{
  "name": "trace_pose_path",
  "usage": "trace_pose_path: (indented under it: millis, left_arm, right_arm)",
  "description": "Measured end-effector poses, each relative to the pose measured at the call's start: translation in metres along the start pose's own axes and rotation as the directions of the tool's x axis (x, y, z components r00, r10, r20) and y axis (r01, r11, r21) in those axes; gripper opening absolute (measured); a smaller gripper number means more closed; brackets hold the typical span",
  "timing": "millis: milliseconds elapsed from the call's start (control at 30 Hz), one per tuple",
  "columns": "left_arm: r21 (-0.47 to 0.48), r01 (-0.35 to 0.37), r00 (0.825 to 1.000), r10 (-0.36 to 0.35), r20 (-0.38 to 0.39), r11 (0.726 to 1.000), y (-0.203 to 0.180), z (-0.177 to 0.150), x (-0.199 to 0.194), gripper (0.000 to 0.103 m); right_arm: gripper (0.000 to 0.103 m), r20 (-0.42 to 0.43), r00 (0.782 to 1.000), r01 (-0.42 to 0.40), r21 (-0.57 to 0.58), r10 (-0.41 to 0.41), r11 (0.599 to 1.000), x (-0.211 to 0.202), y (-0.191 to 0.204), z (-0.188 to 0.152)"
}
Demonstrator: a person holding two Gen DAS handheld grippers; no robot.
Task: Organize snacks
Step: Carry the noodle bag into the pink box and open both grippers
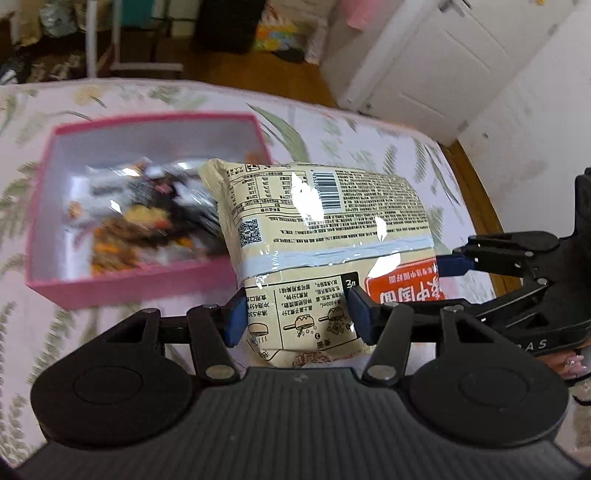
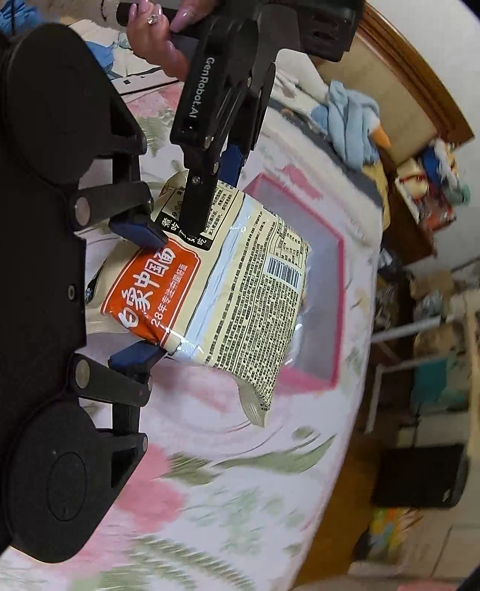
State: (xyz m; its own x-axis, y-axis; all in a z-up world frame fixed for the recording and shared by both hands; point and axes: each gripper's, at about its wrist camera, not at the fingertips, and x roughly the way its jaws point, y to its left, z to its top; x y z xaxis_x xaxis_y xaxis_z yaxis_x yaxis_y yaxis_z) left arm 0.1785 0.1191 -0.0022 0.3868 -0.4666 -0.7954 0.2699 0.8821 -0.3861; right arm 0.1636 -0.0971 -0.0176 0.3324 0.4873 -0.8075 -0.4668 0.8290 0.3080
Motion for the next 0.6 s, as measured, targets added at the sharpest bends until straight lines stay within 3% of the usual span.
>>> trace_pose_path:
  millis: [300,433,600]
  left_arm:
    - [-0.099,-0.121,0.988,0.130,0.084,0.988,0.058,0.050,0.020,0.056]
    - [-0.121,-0.178,0.981,0.187,0.060,0.977,0.073,0.066,0.045,0.056]
    - [-0.145,-0.232,0.969,0.242,0.056,0.962,0.083,0.071,0.068,0.058]
  right_arm:
    - [0.057,0.084,0.995,-0.049,-0.071,0.055,0.996,0.062,-0.005,0.067]
    - [0.057,0.061,0.995,-0.083,0.010,0.083,0.996,0.096,-0.021,0.079]
    - [0.058,0.063,0.996,-0.060,-0.016,0.061,0.998,0.121,-0.023,0.080]
